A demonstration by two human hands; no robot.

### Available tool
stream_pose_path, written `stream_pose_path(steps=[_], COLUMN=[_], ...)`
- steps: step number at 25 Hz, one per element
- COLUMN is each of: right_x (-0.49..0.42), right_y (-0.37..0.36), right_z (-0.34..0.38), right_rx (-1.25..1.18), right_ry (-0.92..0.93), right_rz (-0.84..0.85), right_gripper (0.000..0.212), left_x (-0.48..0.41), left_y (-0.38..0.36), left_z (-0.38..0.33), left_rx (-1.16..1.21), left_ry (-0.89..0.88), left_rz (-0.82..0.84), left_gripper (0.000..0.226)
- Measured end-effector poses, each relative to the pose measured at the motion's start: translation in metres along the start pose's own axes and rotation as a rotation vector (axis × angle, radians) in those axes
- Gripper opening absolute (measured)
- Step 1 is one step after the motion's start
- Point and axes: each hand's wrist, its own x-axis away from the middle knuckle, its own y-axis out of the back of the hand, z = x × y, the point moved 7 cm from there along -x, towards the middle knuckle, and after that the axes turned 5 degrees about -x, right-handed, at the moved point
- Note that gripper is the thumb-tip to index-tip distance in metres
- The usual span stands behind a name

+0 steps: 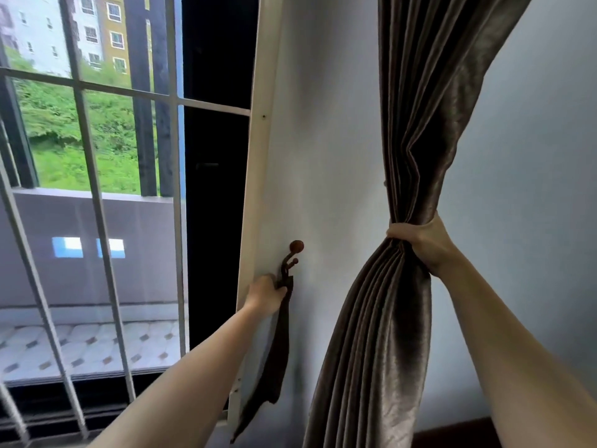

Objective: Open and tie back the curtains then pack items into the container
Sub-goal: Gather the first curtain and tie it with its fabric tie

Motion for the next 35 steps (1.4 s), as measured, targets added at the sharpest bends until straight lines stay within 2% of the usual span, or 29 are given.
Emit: stream_pose_path(steps=[3,5,9,13,18,21,25,27,30,32,35], right_x=[-0.003,-0.003,-0.002,0.003,0.003,0.005,0.007,0.008,0.011,0.013,0.016], right_y=[-0.002,-0.009,-0.038,-0.08,-0.131,-0.168,-0.202,-0.212,-0.217,-0.214,-0.209], right_z=[-0.002,-0.005,-0.008,-0.004,-0.004,-0.001,0.007,0.011,0.019,0.024,0.035], right_rx=[-0.01,-0.023,-0.09,-0.173,-0.25,-0.287,-0.333,-0.34,-0.391,-0.359,-0.257], right_ry=[-0.016,-0.027,-0.031,-0.043,-0.036,-0.039,-0.038,-0.031,0.001,0.012,0.046], right_rz=[0.027,0.037,0.088,0.129,0.159,0.205,0.232,0.263,0.299,0.302,0.297], right_gripper=[0.064,0.065,0.06,0.021,0.018,0.019,0.024,0.024,0.022,0.033,0.063], left_x=[0.008,0.012,0.022,0.041,0.056,0.067,0.087,0.101,0.123,0.132,0.143], left_y=[0.0,0.022,0.095,0.15,0.194,0.213,0.227,0.221,0.197,0.177,0.145], left_z=[0.002,0.011,0.028,0.027,0.004,-0.003,-0.014,-0.014,-0.016,-0.015,-0.021], left_rx=[0.191,0.278,-0.041,-0.286,-0.437,-0.468,-0.313,-0.095,0.093,0.174,0.409], left_ry=[0.009,0.018,-0.136,-0.192,-0.298,-0.31,-0.281,-0.264,-0.329,-0.328,-0.343], left_rz=[0.091,0.138,0.25,0.322,0.225,0.19,0.217,0.321,0.47,0.448,0.358], left_gripper=[0.021,0.026,0.039,0.035,0.047,0.046,0.036,0.027,0.031,0.027,0.029])
